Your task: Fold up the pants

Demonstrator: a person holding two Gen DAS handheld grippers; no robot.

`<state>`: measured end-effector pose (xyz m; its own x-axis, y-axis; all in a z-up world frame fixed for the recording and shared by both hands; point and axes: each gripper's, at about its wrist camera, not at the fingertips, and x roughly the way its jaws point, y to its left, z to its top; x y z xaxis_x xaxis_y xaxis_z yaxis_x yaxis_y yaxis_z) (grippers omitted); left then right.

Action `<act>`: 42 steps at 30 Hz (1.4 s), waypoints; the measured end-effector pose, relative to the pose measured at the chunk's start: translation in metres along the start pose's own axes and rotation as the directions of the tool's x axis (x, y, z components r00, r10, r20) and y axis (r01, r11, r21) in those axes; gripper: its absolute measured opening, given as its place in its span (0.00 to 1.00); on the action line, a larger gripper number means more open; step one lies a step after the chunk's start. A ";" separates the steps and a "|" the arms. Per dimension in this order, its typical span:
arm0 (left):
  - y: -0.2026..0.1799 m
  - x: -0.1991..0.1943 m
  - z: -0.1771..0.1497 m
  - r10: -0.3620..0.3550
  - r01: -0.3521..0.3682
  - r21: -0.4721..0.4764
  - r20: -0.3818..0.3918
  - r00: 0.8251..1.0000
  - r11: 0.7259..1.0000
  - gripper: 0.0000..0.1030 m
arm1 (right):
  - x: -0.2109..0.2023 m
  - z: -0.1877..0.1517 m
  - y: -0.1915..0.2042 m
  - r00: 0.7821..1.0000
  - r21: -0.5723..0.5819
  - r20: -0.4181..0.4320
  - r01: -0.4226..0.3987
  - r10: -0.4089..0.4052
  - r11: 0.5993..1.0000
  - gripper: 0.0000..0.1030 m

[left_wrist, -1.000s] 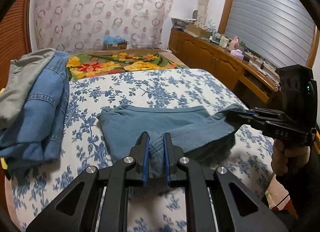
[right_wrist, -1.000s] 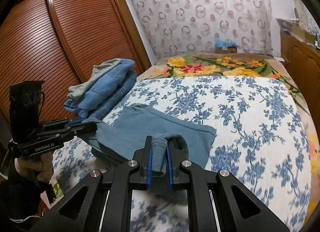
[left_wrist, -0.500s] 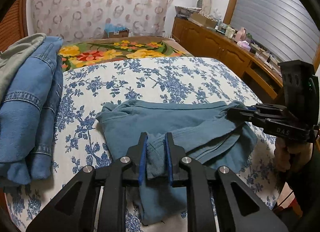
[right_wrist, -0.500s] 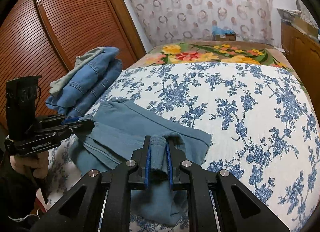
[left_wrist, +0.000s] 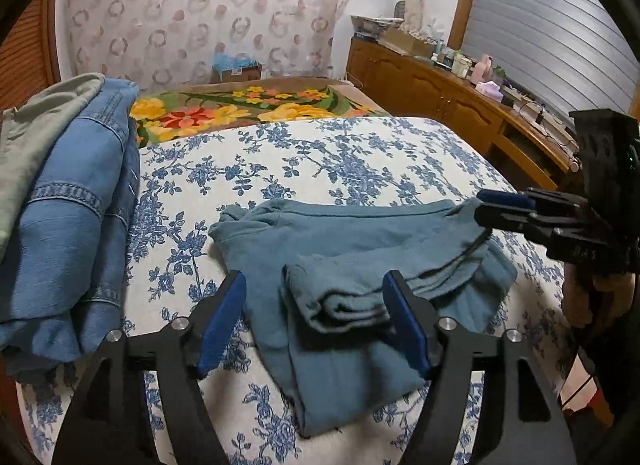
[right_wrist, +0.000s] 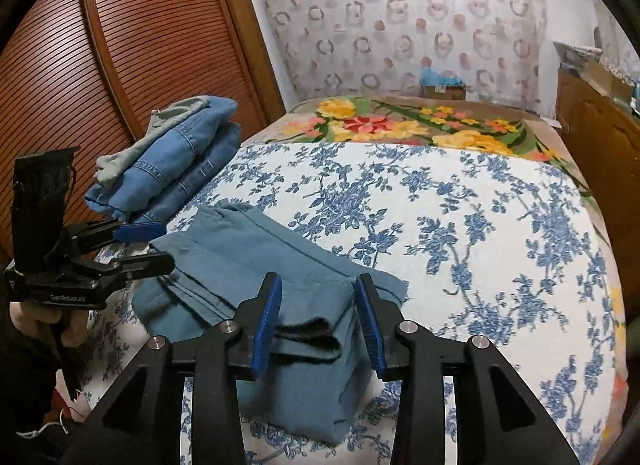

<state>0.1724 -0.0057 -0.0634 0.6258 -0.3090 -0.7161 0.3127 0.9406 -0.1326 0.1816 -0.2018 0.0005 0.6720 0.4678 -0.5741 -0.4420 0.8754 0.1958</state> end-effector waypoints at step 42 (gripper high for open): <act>0.009 0.045 0.017 0.062 -0.060 0.045 -0.045 0.997 0.997 0.73 | 0.048 0.005 -0.012 0.993 -0.136 -0.115 -0.029 0.013 0.990 0.42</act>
<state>0.2158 -0.0141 -0.0851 0.6112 -0.2438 -0.7530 0.3066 0.9500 -0.0587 0.2223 -0.1893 -0.0256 0.5932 0.4619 -0.6594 -0.5376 0.8369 0.1027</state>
